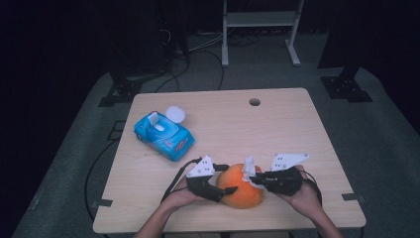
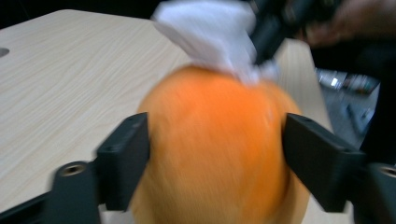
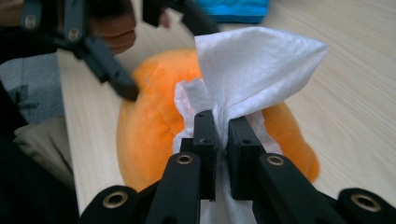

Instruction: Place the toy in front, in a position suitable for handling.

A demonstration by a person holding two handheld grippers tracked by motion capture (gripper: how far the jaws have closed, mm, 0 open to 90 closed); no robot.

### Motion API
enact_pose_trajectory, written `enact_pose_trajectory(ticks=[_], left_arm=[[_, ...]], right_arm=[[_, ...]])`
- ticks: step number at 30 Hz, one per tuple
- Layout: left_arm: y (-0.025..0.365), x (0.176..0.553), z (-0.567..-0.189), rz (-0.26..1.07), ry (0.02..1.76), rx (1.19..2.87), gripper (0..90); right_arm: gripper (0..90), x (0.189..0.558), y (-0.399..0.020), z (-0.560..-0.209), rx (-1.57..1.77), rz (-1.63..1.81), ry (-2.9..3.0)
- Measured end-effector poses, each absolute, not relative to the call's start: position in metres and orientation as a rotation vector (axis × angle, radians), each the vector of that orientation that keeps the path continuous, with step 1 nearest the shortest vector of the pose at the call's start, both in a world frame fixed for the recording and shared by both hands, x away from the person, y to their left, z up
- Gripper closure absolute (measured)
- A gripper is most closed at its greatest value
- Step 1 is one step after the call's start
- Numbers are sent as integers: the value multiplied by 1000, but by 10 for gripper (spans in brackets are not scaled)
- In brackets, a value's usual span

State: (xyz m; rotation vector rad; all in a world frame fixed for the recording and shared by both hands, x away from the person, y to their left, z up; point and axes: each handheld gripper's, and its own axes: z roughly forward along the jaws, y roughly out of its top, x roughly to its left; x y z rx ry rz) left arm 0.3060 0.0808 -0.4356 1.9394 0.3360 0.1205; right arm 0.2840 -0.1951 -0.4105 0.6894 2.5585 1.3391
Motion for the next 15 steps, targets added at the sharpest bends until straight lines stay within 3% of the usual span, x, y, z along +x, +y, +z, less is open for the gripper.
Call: enact_pose_trajectory(ticks=[3,6,12,15], left_arm=[[77,308,-438,112,359,1979,112],[73,306,-445,94,348,1999,133],[72,301,-442,168,350,1978,409],[73,299,-435,248,327,1944,447]], right_arm=[[827,278,-187,-409,627,1338,2583],[826,276,-182,-408,617,1317,2574],[827,278,-184,-404,641,1314,2531],[828,277,-186,-399,658,1341,2475]])
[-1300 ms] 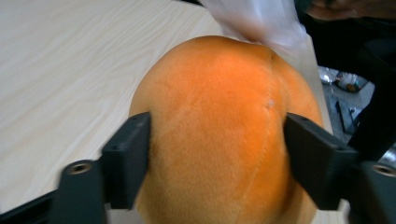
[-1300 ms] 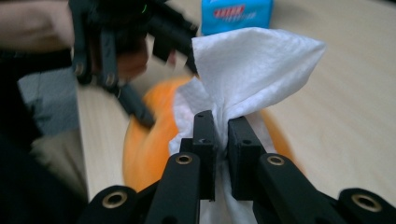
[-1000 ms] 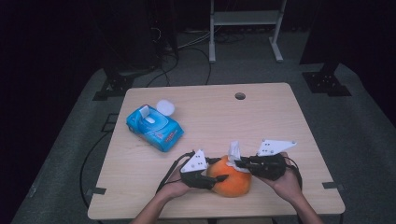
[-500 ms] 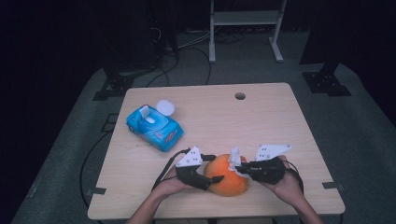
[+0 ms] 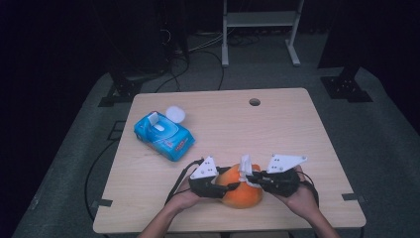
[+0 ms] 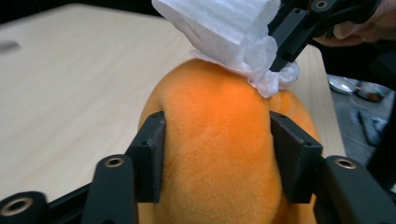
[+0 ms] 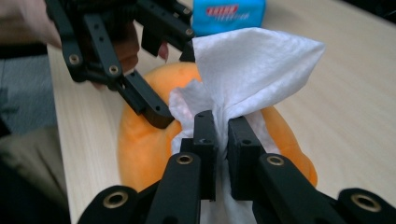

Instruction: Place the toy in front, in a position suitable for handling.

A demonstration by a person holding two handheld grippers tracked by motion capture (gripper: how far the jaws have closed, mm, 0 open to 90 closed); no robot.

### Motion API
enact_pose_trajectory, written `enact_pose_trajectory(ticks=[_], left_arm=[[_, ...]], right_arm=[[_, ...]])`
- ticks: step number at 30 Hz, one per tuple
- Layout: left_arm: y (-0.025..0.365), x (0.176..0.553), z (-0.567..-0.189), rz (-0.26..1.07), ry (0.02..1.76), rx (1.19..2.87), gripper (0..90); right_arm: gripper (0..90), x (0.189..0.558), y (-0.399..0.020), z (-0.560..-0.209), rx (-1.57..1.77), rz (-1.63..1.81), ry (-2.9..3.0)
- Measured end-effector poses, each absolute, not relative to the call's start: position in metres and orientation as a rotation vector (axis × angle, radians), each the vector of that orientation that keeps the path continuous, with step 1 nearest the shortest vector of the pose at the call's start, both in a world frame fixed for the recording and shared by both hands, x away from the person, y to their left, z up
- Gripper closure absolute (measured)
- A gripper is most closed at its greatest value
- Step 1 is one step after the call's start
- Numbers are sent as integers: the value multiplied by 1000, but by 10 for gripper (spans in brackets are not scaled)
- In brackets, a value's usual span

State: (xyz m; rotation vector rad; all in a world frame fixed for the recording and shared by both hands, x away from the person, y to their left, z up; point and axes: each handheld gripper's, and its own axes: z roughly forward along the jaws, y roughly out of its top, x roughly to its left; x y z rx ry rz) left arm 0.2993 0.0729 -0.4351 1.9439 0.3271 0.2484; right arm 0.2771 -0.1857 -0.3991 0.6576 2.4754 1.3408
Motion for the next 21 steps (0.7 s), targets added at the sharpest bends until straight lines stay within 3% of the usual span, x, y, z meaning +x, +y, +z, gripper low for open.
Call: enact_pose_trajectory(ticks=[5,13,21], left_arm=[[81,304,-430,300,337,1911,446],[99,315,-445,221,392,1940,409],[97,313,-447,224,360,1965,404]], right_arm=[[826,280,-190,-396,700,1401,2423],[828,302,-206,-431,877,1230,2528],[828,295,-191,-417,804,1376,2477]])
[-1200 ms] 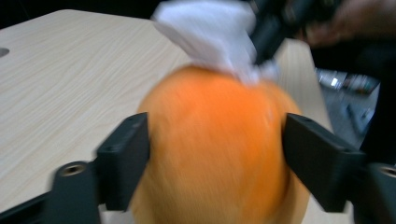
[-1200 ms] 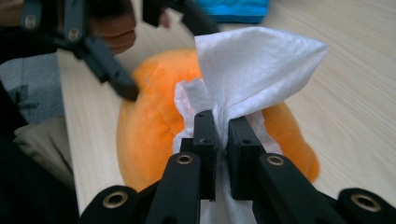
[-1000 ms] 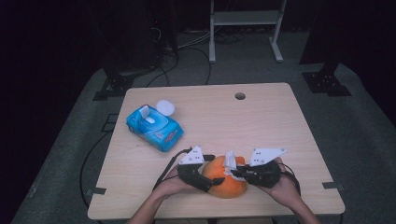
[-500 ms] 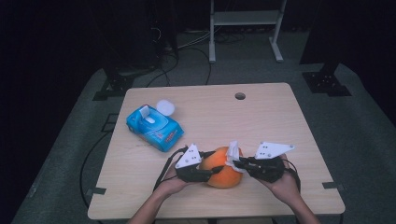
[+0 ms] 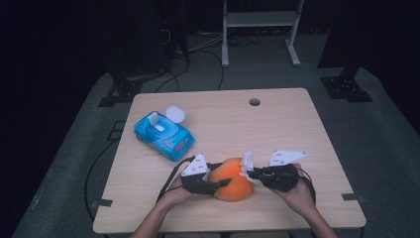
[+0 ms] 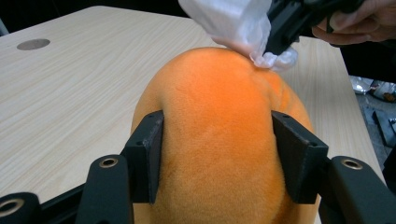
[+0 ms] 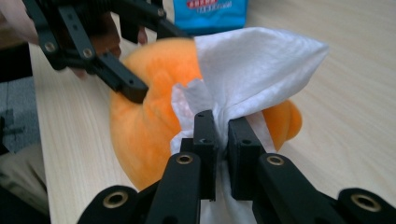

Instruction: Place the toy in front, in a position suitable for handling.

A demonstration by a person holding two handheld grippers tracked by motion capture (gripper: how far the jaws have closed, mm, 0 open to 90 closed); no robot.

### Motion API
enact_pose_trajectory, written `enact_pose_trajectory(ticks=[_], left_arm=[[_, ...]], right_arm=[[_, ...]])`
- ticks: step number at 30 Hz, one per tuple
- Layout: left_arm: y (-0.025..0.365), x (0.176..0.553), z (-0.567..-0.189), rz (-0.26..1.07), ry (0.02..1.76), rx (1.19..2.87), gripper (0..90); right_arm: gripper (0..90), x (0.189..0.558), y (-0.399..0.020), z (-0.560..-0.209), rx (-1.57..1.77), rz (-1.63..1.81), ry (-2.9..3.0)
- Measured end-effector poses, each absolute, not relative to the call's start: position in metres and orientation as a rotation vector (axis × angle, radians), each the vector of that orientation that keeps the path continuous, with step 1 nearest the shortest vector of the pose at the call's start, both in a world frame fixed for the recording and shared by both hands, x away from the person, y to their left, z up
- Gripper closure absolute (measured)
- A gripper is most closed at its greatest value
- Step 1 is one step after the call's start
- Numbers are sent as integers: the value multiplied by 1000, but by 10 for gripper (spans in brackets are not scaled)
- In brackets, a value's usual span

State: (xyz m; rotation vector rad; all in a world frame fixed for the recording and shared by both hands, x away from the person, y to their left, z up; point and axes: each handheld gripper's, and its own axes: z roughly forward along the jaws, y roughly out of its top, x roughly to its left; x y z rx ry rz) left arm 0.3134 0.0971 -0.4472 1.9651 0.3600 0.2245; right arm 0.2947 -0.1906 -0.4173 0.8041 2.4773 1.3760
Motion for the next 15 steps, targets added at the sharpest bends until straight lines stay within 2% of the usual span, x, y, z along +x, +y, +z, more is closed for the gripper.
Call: enact_pose_trajectory(ticks=[8,15], left_arm=[[101,316,-449,205,360,1963,396],[100,314,-449,207,322,1969,388]], right_arm=[[828,299,-201,-433,860,1270,2539],[824,298,-196,-419,846,1365,2460]])
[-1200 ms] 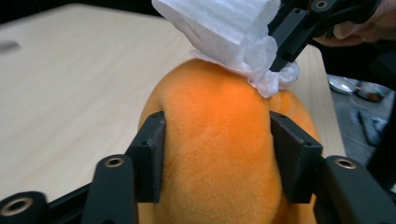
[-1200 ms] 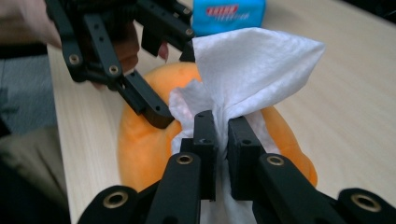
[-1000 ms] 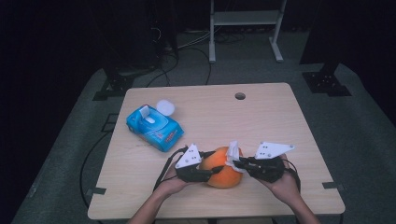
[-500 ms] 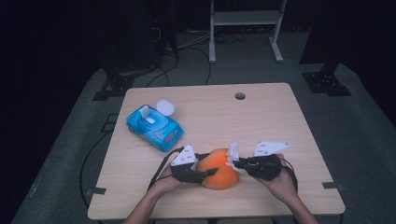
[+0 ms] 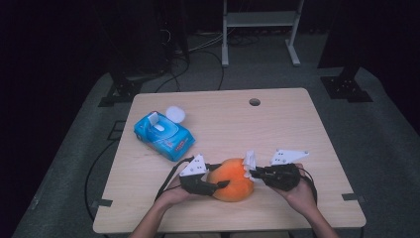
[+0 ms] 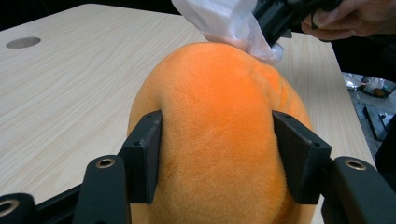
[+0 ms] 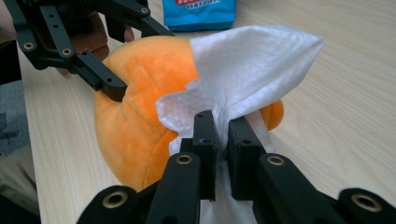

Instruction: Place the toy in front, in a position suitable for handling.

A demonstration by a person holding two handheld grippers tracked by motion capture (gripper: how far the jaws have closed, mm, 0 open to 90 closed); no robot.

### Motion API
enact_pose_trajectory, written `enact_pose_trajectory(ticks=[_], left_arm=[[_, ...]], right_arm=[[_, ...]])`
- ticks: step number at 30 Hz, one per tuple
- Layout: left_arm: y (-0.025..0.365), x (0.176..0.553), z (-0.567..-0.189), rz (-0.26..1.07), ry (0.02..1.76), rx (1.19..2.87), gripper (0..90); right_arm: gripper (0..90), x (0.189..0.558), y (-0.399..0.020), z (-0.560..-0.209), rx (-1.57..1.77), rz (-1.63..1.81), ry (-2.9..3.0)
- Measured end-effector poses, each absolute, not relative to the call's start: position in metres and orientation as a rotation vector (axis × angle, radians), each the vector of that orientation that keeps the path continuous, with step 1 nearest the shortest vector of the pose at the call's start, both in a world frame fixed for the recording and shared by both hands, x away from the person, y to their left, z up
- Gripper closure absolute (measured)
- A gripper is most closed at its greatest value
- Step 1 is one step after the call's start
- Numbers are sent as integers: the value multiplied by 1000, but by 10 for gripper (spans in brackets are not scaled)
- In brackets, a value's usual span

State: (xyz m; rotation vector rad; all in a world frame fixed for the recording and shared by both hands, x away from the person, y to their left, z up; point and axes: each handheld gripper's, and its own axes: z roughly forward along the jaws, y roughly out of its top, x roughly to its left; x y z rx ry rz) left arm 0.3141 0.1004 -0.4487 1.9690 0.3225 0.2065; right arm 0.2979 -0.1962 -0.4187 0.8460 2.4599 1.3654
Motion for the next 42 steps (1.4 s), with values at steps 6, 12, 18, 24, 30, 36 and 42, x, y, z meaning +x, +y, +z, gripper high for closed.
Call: enact_pose_trajectory(ticks=[6,12,18,24,30,36,42], left_arm=[[100,314,-448,211,323,1971,381],[91,309,-445,243,262,1983,380],[93,310,-446,242,278,1984,376],[91,307,-445,256,259,1991,375],[86,304,-443,268,233,2001,374],[85,305,-444,263,249,1992,373],[80,302,-442,261,225,1995,371]], right_arm=[[824,301,-203,-432,895,1299,2518],[822,296,-201,-413,842,1437,2424],[819,299,-199,-424,859,1390,2473],[824,296,-208,-426,881,1359,2458],[823,291,-192,-410,792,1465,2405],[826,297,-201,-420,907,1362,2411],[821,288,-191,-405,819,1439,2357]])
